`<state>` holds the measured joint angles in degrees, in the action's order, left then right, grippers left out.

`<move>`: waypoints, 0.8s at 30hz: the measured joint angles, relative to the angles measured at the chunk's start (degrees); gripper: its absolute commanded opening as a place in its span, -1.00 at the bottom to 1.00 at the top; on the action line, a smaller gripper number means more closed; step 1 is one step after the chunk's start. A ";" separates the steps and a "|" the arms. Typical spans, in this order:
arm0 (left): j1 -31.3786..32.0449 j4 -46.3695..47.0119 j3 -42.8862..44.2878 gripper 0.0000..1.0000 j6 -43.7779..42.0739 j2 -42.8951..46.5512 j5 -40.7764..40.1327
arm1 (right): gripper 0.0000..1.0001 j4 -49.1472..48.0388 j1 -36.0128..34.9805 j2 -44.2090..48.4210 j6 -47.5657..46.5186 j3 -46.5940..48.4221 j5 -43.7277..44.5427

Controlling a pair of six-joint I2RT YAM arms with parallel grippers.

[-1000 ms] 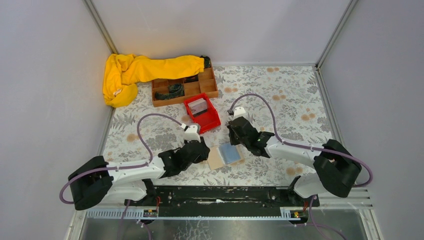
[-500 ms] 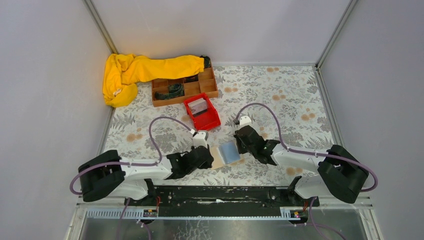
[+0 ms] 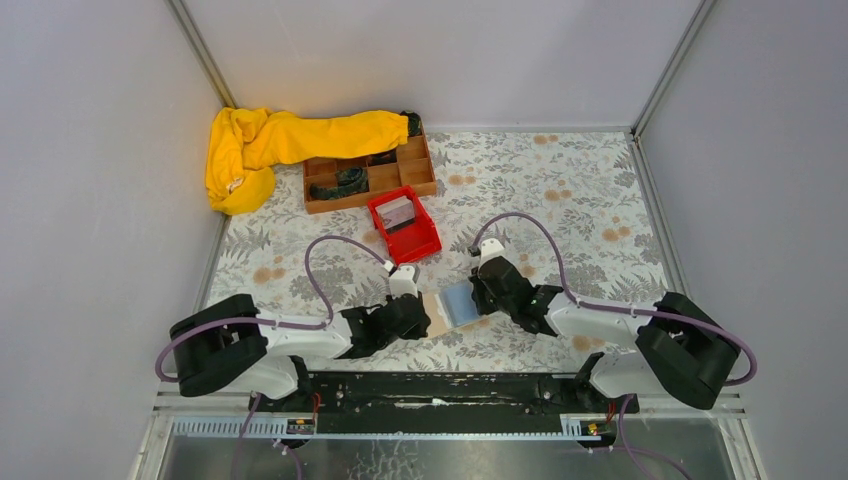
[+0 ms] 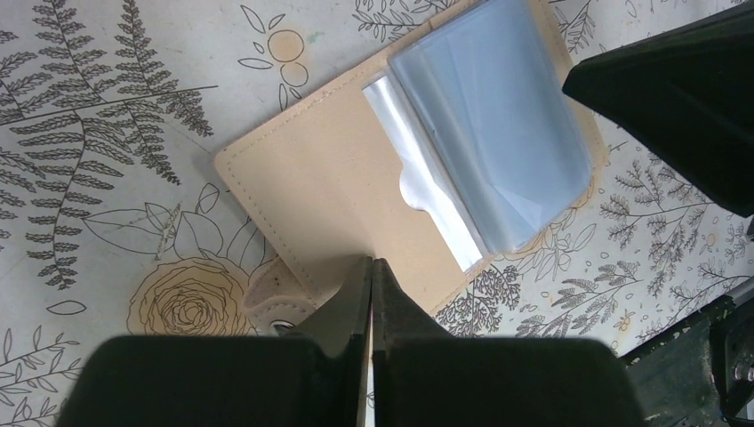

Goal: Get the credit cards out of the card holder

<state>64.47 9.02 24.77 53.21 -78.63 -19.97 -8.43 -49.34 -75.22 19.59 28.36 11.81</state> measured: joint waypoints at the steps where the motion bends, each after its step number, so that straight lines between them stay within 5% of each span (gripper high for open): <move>1: 0.00 0.13 0.00 -1.00 0.02 -0.09 -0.02 | -1.00 -0.26 0.02 -0.31 0.11 0.00 -0.59; 24: 0.02 0.55 -0.13 -1.00 0.24 -0.15 -0.87 | -1.00 -2.71 1.14 -1.92 1.97 -0.74 -0.68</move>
<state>64.49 9.56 24.64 53.45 -78.78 -20.84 -11.14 -48.21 -77.14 21.56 27.62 11.14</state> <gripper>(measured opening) 0.011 0.011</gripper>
